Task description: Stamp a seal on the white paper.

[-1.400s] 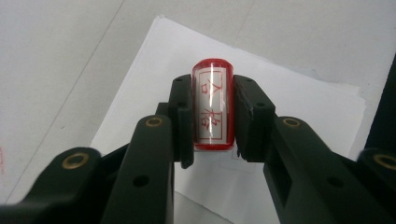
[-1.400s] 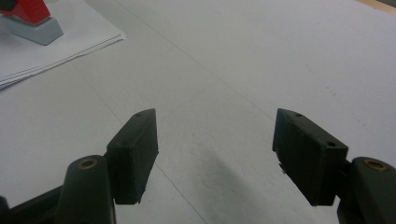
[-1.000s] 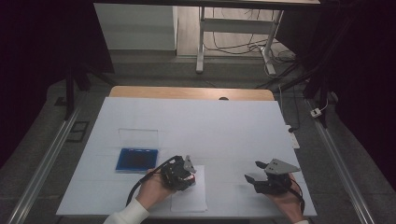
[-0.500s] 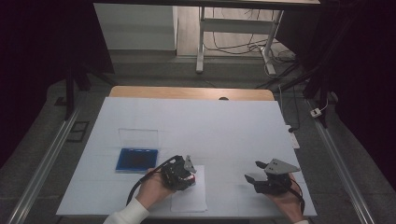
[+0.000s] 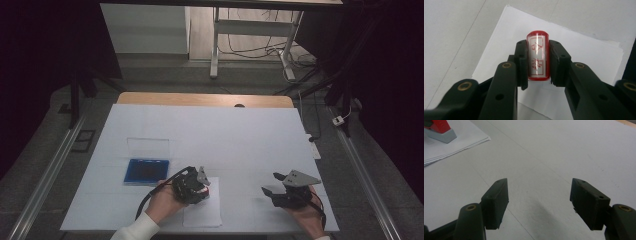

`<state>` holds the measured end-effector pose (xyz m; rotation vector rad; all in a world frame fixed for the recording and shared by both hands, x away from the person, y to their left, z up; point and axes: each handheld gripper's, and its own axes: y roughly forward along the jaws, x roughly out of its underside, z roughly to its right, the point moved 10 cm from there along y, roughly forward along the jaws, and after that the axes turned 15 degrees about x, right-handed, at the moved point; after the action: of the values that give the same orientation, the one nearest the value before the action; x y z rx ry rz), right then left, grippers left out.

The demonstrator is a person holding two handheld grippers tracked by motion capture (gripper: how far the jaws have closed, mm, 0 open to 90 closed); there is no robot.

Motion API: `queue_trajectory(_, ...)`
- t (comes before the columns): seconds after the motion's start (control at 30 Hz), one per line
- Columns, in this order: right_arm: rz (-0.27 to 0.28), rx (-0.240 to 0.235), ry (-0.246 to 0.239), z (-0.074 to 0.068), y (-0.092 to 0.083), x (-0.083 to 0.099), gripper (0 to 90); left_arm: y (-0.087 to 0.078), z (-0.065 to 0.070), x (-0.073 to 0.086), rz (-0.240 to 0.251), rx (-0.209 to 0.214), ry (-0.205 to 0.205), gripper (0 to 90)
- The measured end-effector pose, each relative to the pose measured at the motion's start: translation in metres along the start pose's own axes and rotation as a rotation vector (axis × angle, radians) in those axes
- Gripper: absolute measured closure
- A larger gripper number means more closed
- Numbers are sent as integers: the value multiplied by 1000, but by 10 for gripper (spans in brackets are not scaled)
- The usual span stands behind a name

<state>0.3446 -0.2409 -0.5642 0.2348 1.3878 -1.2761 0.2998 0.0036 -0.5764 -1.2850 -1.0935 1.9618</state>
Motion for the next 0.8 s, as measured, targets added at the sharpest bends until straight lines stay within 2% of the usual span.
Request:
queue_trajectory(0.17,-4,1,-3,0,0,0,307,0,0,1,13,8,-4,709)
queue_trajectory(0.23,4,-3,4,-1,0,-1,306,0,0,0,10,-7,-2,709)
queue_trajectory(0.6,-6,6,-2,2,-1,1,307,0,2,0,8,-26,8,706)
queue_trajectory(0.77,2,0,4,1,-2,0,307,-5,0,-1,43,-10,-2,702)
queue_trajectory(0.8,6,1,6,1,-2,0,306,-6,-1,-2,49,-21,0,702)
